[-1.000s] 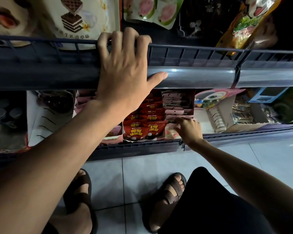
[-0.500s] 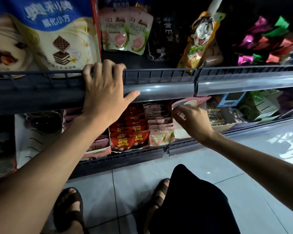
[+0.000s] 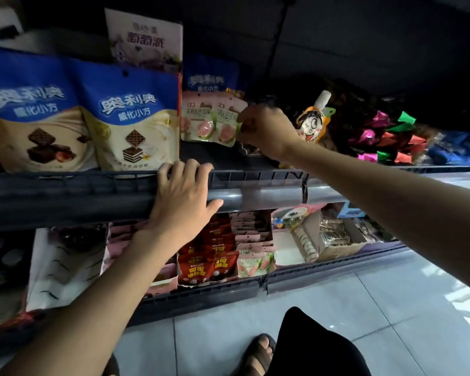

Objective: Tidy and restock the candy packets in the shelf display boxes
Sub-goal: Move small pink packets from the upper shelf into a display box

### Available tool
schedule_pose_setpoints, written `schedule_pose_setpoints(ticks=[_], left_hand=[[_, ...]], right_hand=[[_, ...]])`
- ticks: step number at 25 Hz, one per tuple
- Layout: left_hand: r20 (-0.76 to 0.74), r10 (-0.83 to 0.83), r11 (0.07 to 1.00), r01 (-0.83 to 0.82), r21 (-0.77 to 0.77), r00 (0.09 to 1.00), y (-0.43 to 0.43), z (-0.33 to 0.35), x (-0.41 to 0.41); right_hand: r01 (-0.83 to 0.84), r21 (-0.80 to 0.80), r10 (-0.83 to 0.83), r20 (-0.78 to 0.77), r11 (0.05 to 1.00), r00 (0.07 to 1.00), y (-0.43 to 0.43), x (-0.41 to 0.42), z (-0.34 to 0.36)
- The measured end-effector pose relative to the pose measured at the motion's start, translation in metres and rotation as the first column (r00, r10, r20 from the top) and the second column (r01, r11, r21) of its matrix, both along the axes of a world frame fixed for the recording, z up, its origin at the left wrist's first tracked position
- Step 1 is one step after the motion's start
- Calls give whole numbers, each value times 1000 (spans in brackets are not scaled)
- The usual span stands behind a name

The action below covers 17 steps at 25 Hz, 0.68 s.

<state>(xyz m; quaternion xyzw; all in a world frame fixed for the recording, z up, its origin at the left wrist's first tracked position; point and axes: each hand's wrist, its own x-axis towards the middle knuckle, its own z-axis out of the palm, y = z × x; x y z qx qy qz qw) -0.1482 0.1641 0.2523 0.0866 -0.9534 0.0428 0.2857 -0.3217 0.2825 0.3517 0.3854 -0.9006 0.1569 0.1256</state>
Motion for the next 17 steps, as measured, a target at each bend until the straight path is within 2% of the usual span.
schedule_pose_setpoints(ticks=[3,6,10,14,17], left_hand=[[-4,-15,1000,15,7,1000,-1,-1,1],[-5,-17,1000,17,12,1000,-5,-3,0],[-7,-22,1000,22,19,1000,-5,-4,-1],[-14,-22,999,23,29,1000,-6,-5,-1],[-4,-20,999,20,30,1000,-6,-5,-1]], right_hand=[[16,98,-21,45,995,999,-48,-26,0],[-1,187,10,-48,982,999,-88,-39,-4],[87,272,-42,-164,958,985,-113,-43,-8],[118,240,-64,-225,964,972,-113,-38,-3],[53,136,-22,-218,989,976,-109,-32,-2]])
